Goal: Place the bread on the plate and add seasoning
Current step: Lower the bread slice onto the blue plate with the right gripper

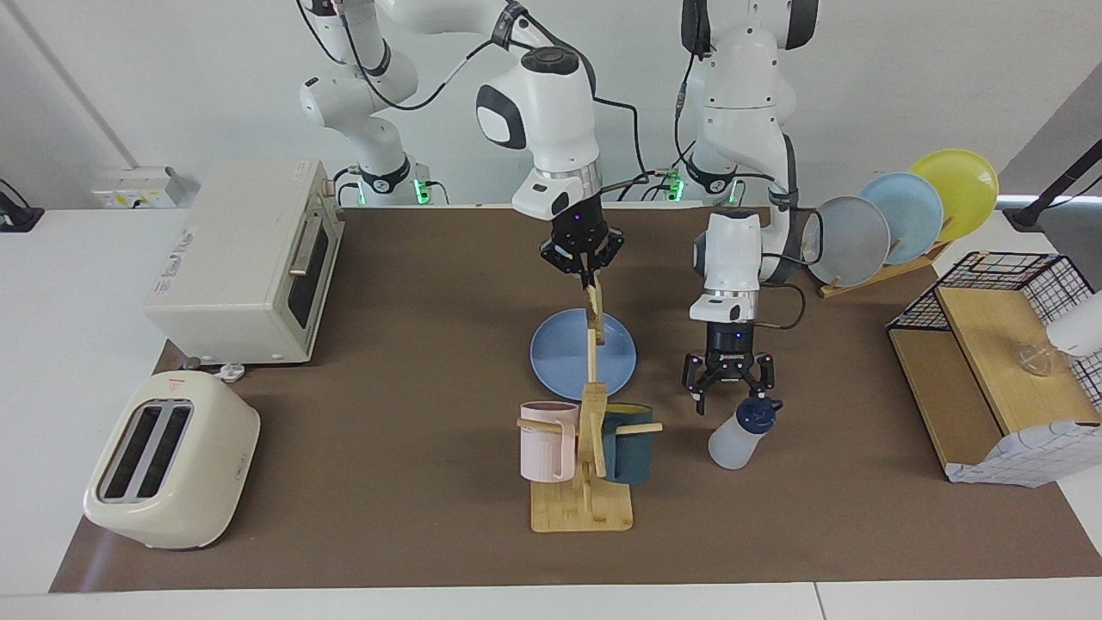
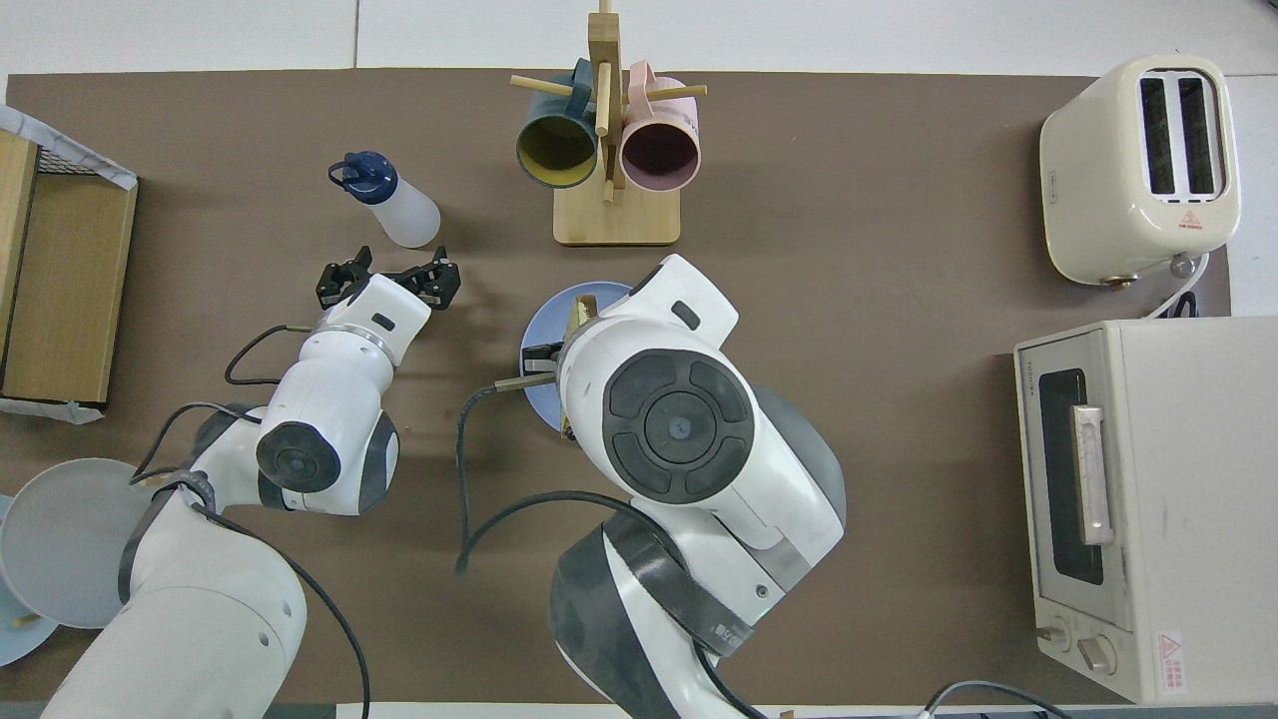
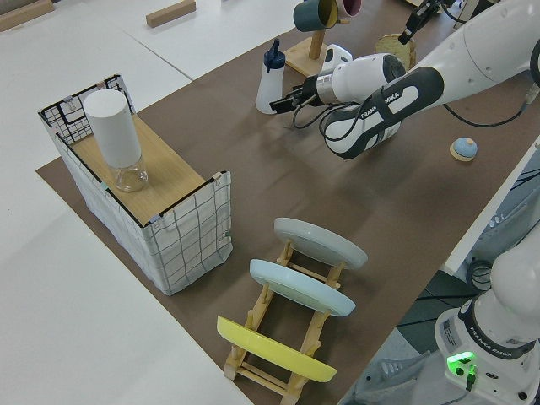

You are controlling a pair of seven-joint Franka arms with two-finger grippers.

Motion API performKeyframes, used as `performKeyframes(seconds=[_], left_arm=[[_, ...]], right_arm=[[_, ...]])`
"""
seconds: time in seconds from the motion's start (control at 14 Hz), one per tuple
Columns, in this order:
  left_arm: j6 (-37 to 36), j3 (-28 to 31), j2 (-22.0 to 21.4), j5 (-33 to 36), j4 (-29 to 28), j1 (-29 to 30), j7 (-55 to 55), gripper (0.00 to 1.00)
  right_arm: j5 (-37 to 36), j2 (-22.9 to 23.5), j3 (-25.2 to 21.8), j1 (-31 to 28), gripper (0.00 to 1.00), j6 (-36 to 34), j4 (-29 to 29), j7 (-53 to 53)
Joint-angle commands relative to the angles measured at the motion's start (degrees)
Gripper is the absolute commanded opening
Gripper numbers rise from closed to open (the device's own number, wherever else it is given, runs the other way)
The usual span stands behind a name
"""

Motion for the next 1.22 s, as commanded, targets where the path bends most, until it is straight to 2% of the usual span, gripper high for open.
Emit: performKeyframes(seconds=[0.0, 0.29, 0.5, 0.79, 1.0, 1.14], left_arm=[[0.7, 1.2, 2.6, -1.4, 2.8, -1.1, -0.1, 1.0], [0.6, 1.2, 4.7, -1.4, 5.4, -0.4, -0.1, 1.0], [0.5, 1.3, 5.7, -1.3, 7.0, 0.3, -0.1, 1.0], [0.3, 1.3, 6.7, -1.1, 8.5, 1.1, 0.0, 1.0], [-1.5, 1.3, 7.0, -1.0, 9.4, 1.7, -0.1, 1.0], [-1.5, 1.3, 9.1, -1.1, 11.1, 1.7, -0.1, 1.0]], right_arm=[[1.5, -2.2, 0.0, -0.1, 0.0, 5.7, -5.5, 0.6], [3.1, -2.4, 0.2, 0.0, 0.0, 7.1, -6.6, 0.6], [3.1, -2.9, 0.2, 0.0, 0.0, 15.5, -11.1, 0.3], [3.1, -3.8, 0.2, 0.0, 0.0, 19.3, -14.9, 0.0], [3.1, -5.3, 0.2, -0.2, 0.0, 19.7, -18.6, -0.8], [3.1, -5.7, 0.2, -0.4, 0.0, 19.7, -19.5, -1.0]])
